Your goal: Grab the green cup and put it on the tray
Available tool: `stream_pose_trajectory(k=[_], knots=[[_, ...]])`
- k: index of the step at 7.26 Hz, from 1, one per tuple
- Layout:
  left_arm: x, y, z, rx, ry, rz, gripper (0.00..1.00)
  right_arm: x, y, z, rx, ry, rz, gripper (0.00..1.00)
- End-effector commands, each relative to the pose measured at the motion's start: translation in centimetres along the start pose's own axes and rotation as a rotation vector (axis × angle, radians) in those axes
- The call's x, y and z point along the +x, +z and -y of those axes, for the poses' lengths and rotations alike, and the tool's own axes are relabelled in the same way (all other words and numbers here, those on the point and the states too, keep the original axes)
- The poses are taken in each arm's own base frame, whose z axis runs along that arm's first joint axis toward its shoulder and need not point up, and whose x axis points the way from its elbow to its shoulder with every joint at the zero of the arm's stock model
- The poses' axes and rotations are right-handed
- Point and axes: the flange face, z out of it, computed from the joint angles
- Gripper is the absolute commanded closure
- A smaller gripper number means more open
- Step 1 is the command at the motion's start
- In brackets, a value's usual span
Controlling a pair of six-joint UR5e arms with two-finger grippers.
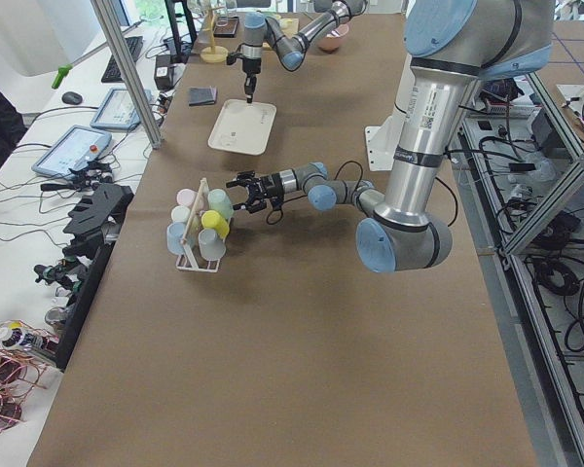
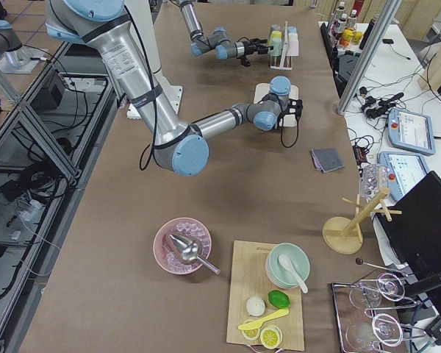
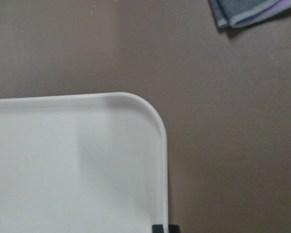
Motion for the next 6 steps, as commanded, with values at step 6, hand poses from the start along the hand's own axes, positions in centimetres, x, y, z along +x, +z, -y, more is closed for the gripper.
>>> stream_pose_trajectory(k=[6], knots=[[-1.1, 2.6, 0.9, -0.027, 0.016, -0.032, 0.01, -1.4, 2.2, -13.2, -0.086, -0.146, 0.028, 1.00]])
